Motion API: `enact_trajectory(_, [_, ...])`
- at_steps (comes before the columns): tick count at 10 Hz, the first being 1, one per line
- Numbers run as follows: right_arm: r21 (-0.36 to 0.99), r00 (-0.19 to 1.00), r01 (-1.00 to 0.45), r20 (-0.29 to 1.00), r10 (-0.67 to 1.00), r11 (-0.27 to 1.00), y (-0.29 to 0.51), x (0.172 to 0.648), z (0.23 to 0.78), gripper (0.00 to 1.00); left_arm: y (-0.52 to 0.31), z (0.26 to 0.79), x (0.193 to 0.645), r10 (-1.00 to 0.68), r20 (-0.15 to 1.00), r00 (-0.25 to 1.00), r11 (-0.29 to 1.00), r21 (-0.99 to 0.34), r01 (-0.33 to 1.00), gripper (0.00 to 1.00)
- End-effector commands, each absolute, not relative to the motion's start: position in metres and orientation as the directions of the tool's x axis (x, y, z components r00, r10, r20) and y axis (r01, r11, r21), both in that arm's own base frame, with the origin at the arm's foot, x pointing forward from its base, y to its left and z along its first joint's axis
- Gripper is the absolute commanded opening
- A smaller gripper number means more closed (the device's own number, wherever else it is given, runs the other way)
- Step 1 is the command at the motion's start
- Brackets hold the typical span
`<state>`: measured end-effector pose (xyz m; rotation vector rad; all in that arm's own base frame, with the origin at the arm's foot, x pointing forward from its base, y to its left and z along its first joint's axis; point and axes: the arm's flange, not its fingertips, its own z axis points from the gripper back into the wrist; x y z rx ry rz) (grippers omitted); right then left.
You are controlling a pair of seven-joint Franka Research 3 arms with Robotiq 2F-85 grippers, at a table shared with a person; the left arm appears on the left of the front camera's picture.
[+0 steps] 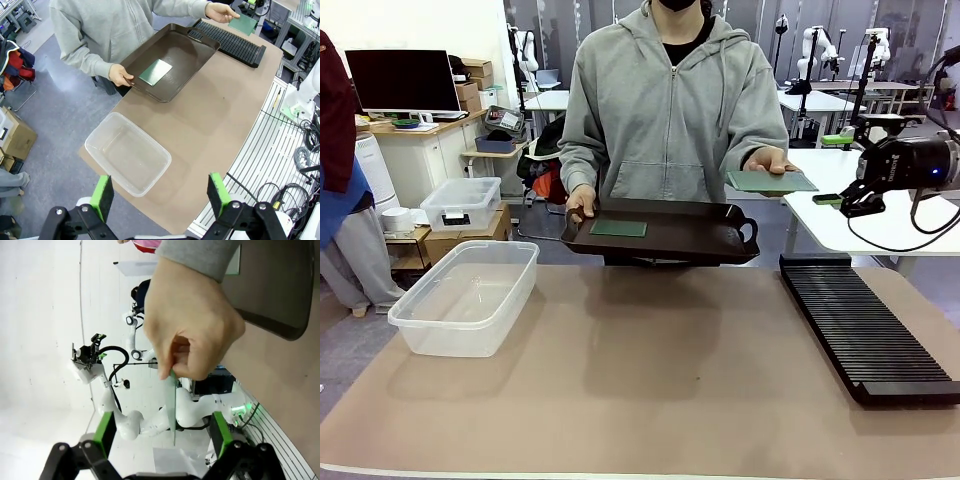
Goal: Sort PCBs into racks and boxes based on the side picked up.
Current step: Pick up the Blank PCB handed by the Human.
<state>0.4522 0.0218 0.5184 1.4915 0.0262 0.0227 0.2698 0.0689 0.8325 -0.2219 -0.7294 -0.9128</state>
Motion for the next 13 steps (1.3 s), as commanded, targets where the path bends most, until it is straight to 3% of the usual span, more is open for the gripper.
enact_trajectory(1, [0.998, 1.000, -0.008, 0.007, 0.025, 0.065, 0.028, 0.460, 0.524, 1.00, 0.069, 0.832, 0.270, -0.636, 0.661, 0.398, 0.612, 0.118, 0.782, 1.00])
enact_trajectory(8, [0.999, 0.994, -0.042, 0.041, 0.101, 0.006, 0.051, 0.477, 0.518, 1.00, 0.069, 0.832, 0.270, -0.636, 0.661, 0.398, 0.612, 0.118, 0.782, 1.00])
enact_trajectory(10, [0.998, 0.991, -0.067, 0.068, 0.112, -0.014, 0.051, 0.479, 0.518, 0.92, 0.069, 0.832, 0.270, -0.636, 0.661, 0.398, 0.612, 0.118, 0.782, 1.00])
enact_trajectory(11, [0.997, 0.988, -0.071, 0.072, 0.136, -0.013, 0.053, 0.481, 0.517, 0.37, 0.069, 0.832, 0.270, -0.636, 0.661, 0.398, 0.612, 0.118, 0.782, 1.00])
enact_trajectory(12, [0.998, 0.987, -0.066, 0.067, 0.147, -0.015, 0.053, 0.481, 0.518, 0.32, 0.069, 0.832, 0.270, -0.636, 0.661, 0.398, 0.612, 0.118, 0.782, 1.00])
enact_trajectory(13, [0.998, 0.986, -0.066, 0.068, 0.150, -0.015, 0.053, 0.479, 0.519, 0.00, 0.069, 0.832, 0.270, -0.636, 0.661, 0.398, 0.612, 0.118, 0.782, 1.00])
